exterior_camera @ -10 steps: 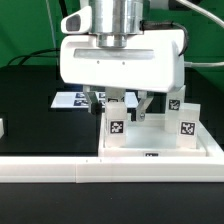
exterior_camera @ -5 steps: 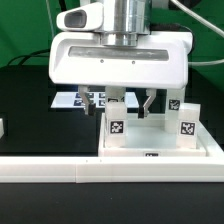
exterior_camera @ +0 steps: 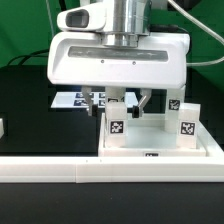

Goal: Assemble square table

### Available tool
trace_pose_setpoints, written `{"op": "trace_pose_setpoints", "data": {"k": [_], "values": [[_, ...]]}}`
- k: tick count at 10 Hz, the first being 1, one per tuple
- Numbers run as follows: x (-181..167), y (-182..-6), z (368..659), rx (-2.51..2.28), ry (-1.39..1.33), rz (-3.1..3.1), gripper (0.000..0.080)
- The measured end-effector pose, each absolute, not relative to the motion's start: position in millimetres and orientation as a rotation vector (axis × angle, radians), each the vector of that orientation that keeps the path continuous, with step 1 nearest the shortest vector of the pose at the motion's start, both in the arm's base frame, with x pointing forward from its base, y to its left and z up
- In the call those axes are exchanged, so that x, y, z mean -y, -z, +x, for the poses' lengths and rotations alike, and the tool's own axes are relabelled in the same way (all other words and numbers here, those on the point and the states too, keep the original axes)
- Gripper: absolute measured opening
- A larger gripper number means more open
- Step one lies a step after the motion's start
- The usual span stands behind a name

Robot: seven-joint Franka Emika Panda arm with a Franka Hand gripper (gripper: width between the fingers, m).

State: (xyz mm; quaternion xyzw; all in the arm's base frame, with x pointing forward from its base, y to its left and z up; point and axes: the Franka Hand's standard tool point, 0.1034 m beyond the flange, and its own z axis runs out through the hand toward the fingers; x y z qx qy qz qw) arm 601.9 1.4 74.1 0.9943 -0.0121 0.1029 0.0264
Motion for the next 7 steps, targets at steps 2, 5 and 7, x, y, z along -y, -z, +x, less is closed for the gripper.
{"op": "trace_pose_setpoints", "data": {"k": [2, 5, 7], "values": [[-1.7, -74.7, 602.4, 0.082, -0.321, 3.075, 0.0292], [-1.4, -74.6, 602.4, 0.240, -0.326, 3.077, 0.0292], [-2.3, -74.0, 601.8, 0.565, -0.339, 3.056, 0.0292]]}}
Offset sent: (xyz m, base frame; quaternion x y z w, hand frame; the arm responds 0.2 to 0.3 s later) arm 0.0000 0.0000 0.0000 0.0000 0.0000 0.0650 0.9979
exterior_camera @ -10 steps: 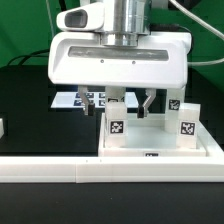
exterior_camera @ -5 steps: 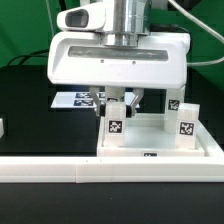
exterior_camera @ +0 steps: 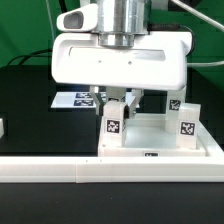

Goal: Assemble square table

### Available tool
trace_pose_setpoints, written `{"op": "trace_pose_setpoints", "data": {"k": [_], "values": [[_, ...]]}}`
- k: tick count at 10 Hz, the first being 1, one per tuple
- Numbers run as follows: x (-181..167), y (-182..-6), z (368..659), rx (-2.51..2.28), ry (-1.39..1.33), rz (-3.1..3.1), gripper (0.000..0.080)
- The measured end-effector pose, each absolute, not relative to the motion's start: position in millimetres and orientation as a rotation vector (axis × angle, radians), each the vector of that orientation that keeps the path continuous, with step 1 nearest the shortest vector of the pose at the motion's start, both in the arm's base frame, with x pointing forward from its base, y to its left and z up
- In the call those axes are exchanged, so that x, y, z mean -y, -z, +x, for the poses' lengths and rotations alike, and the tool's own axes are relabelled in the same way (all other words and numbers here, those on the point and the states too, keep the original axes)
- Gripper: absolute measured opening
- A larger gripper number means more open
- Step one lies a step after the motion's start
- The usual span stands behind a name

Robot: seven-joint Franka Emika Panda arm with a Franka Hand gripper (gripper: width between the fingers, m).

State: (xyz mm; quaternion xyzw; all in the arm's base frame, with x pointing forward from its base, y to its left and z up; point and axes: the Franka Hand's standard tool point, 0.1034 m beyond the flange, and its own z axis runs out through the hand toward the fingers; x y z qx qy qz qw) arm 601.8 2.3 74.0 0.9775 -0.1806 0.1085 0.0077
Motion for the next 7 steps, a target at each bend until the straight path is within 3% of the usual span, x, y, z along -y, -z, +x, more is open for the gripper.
{"op": "trace_pose_setpoints", "data": {"k": [5, 7], "values": [[9.9, -72.7, 599.4, 0.879, -0.353, 2.982, 0.0296], [9.9, -72.6, 599.4, 0.879, -0.353, 2.982, 0.0606]]}}
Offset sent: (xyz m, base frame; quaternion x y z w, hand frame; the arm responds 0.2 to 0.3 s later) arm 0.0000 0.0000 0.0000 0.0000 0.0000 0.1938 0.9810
